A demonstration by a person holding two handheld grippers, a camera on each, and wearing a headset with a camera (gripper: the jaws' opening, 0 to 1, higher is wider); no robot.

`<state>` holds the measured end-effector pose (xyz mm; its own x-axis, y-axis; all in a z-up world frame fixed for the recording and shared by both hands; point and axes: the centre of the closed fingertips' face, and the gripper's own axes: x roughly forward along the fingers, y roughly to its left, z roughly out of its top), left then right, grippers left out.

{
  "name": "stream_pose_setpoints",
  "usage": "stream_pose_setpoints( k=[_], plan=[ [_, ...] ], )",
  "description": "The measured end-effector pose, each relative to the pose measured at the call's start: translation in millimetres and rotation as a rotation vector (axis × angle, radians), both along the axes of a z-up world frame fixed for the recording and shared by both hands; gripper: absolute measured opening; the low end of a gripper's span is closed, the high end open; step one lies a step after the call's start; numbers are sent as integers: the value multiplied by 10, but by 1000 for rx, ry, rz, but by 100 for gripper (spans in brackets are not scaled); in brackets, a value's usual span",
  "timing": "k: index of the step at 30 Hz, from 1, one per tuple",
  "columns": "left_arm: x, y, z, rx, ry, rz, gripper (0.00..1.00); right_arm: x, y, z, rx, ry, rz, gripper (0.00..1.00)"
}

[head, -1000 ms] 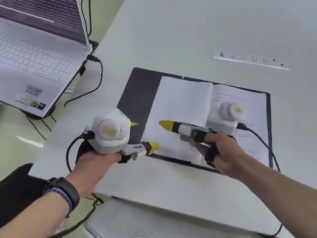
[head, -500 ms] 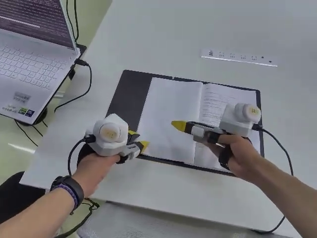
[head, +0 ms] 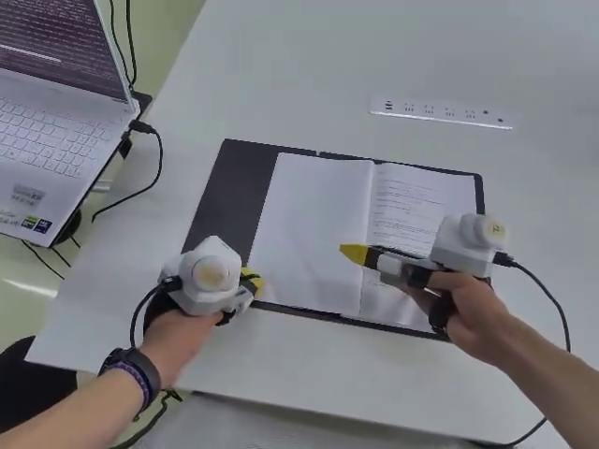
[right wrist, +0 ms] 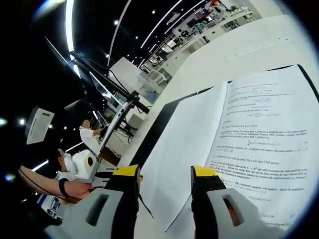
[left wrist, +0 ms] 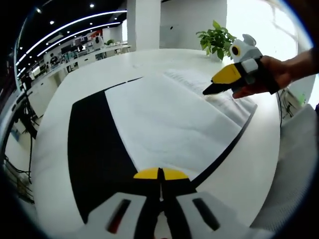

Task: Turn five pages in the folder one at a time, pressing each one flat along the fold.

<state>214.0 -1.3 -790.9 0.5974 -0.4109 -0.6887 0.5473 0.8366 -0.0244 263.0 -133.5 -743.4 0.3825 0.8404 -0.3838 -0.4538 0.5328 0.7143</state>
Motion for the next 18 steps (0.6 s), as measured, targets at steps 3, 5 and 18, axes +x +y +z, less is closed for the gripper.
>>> stream_pose_setpoints(
  k=[3,5,18],
  plan=[
    [7,17,0,-7,-3,19,0,32,-20,2,2,-4,6,37],
    [7,17,1,-11,-6,21,0,39,-30,24,2,-13,11,35],
    [7,26,2,-29,-7,37,0,128,-24,51,-55,-87,80,23]
  ],
)
